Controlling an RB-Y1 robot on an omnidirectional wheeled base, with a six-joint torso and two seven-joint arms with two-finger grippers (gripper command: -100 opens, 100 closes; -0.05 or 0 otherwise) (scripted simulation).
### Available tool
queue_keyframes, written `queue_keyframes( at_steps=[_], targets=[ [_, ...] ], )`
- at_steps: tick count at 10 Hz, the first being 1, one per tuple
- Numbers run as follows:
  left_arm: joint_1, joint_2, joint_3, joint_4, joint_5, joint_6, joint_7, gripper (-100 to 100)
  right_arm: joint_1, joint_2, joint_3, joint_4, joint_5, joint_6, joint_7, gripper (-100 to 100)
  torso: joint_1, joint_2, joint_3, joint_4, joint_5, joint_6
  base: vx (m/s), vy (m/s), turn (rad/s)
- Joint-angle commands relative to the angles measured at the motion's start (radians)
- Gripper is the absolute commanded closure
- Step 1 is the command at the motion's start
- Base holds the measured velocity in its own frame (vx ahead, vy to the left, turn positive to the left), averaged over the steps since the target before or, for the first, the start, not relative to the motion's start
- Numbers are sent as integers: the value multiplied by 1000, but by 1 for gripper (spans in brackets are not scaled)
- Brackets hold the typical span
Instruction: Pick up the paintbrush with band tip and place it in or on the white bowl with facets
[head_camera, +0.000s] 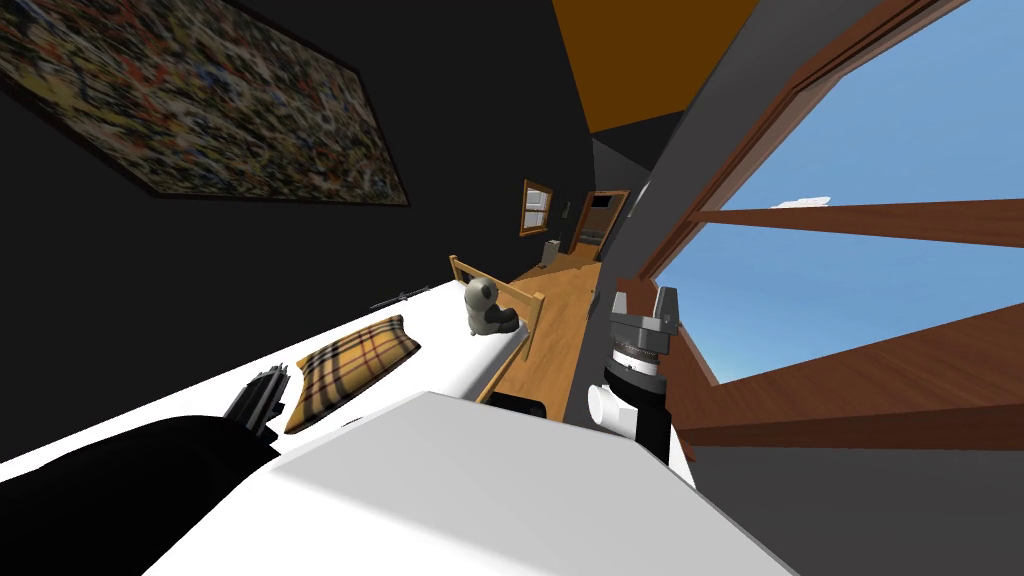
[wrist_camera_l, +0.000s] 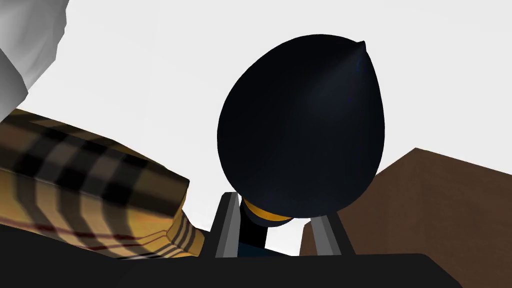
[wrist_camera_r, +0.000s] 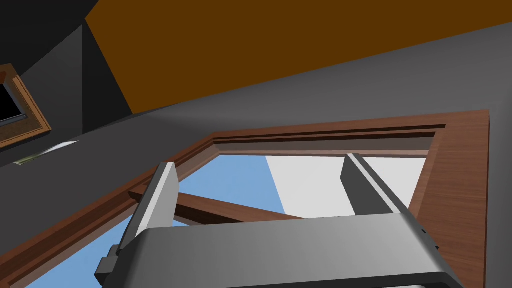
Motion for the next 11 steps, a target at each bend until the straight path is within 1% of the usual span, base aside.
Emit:
queue_keyframes(
  at_steps=[1,3,5,8,9,11],
  targets=[
    [29,7,24,-27,1,1,35,100,0,0,0,0,0,0,0,0,0,0,0,0,0,0,11,15,-20],
    [62,24,71,-35,4,-21,83,100,0,0,0,0,0,0,0,0,0,1,0,0,-1,0,10,26,-32],
    [62,24,71,-35,4,-21,83,100,0,0,0,0,0,0,0,0,0,0,0,0,-1,0,9,19,-2],
    [115,48,141,-46,9,-53,157,100,0,0,0,0,0,0,0,0,-2,0,0,0,-6,0,7,22,-28],
    [115,48,141,-46,9,-53,157,100,0,0,0,0,0,0,0,0,-3,0,0,0,-7,1,3,33,-14],
    [152,63,183,-54,12,-74,206,100,0,0,0,0,0,0,0,0,-5,0,0,-1,-9,0,7,30,-19]
  ],
)
